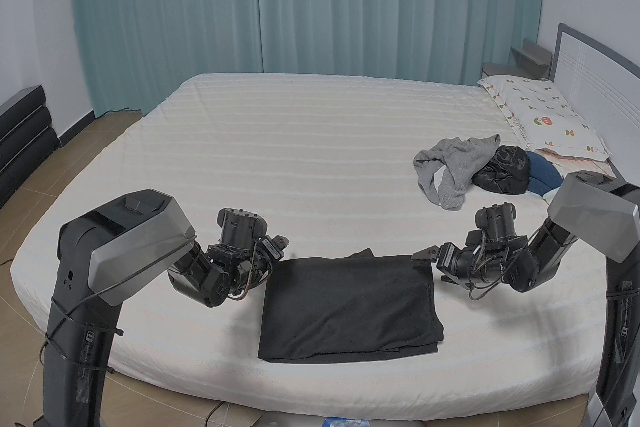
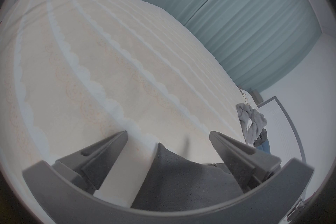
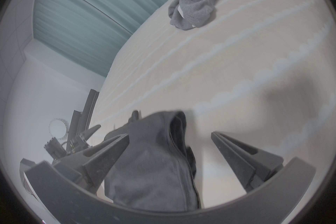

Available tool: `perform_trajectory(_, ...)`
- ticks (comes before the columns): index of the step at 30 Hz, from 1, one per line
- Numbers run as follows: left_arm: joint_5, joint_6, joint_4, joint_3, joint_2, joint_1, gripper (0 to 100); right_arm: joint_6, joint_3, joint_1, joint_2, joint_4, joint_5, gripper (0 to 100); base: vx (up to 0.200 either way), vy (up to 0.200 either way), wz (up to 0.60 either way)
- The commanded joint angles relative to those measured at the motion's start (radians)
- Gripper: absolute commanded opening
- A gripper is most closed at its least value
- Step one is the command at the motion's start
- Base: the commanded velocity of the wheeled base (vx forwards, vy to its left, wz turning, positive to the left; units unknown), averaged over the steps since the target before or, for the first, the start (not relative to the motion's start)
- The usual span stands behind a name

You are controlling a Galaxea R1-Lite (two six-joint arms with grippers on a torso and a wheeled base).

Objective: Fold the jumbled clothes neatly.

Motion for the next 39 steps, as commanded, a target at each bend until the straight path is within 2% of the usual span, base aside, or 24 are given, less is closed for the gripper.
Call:
perform_trajectory(1,-0.009,-0.044,0.008,0.041,-0.058,0.047,100,-0.013,0.211,0.005,-0.133,-0.053,0.031,100,0.000,0.000,0.00)
perform_trajectory(10,-0.015,-0.043,0.001,0.083,-0.071,0.113,100,-0.033,0.468,0.040,-0.136,-0.269,0.031,100,0.000,0.000,0.00)
perform_trajectory(18,-0.015,-0.041,0.002,0.079,-0.065,0.114,100,-0.085,0.505,0.071,-0.128,-0.278,0.025,100,0.000,0.000,0.00)
perform_trajectory(24,-0.015,-0.040,0.002,0.072,-0.065,0.113,100,-0.092,0.494,0.079,-0.101,-0.280,0.020,100,0.000,0.000,0.00)
perform_trajectory(25,-0.015,-0.040,0.002,0.072,-0.065,0.113,100,-0.093,0.496,0.079,-0.104,-0.278,0.019,0,0.000,0.000,0.00)
perform_trajectory(31,-0.015,-0.040,0.002,0.072,-0.063,0.113,100,-0.133,0.520,0.080,-0.116,-0.267,0.019,0,0.000,0.000,0.00)
perform_trajectory(32,-0.015,-0.040,0.002,0.072,-0.063,0.113,100,-0.165,0.536,0.079,-0.116,-0.266,0.014,0,0.000,0.000,0.00)
perform_trajectory(39,-0.015,-0.040,0.004,0.072,-0.063,0.113,100,-0.168,0.553,0.079,-0.147,-0.266,-0.001,0,0.000,0.000,0.00)
